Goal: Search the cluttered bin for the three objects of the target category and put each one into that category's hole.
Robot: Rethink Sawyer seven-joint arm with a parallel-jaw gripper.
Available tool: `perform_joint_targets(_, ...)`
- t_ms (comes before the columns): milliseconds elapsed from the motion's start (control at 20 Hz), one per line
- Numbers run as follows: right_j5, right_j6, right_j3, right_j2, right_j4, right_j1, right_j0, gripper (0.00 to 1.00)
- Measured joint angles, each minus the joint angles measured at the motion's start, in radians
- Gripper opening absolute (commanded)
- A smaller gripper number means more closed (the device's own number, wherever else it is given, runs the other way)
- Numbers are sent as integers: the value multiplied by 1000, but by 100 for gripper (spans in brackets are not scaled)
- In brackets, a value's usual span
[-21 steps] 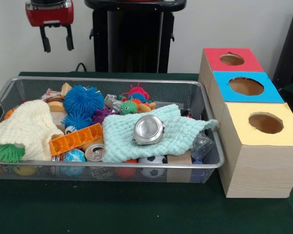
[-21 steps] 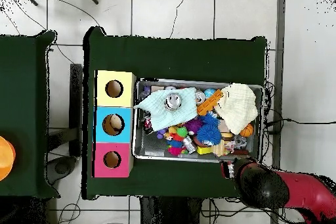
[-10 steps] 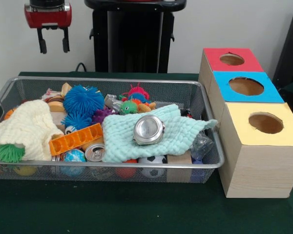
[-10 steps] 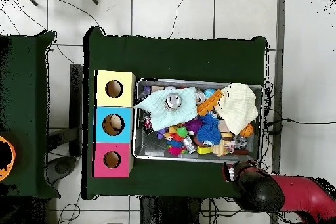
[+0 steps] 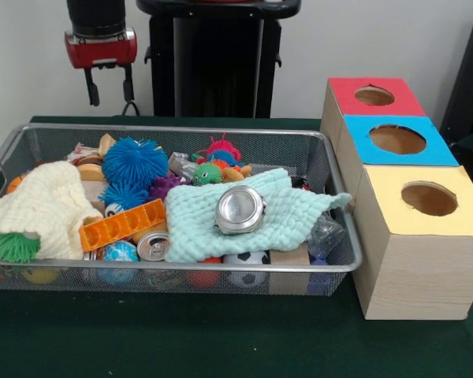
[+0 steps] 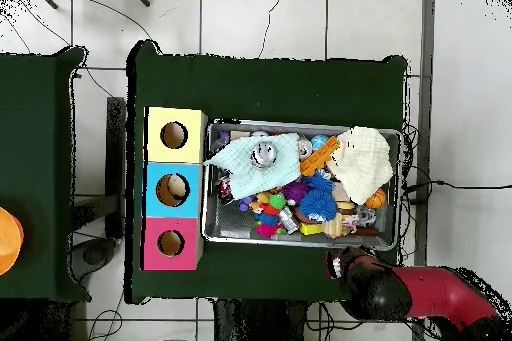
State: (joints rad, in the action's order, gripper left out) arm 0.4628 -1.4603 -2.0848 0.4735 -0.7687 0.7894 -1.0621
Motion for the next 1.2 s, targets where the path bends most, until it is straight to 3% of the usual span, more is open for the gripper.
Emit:
perform_joint_targets(550,-49,0,23,-58,-45,-116,12,100)
perform_joint_targets(800,-52,0,42,-86,-101,-162,23,100)
perform_joint_targets(1200,-83,0,77,-135,-184,-171,75,100)
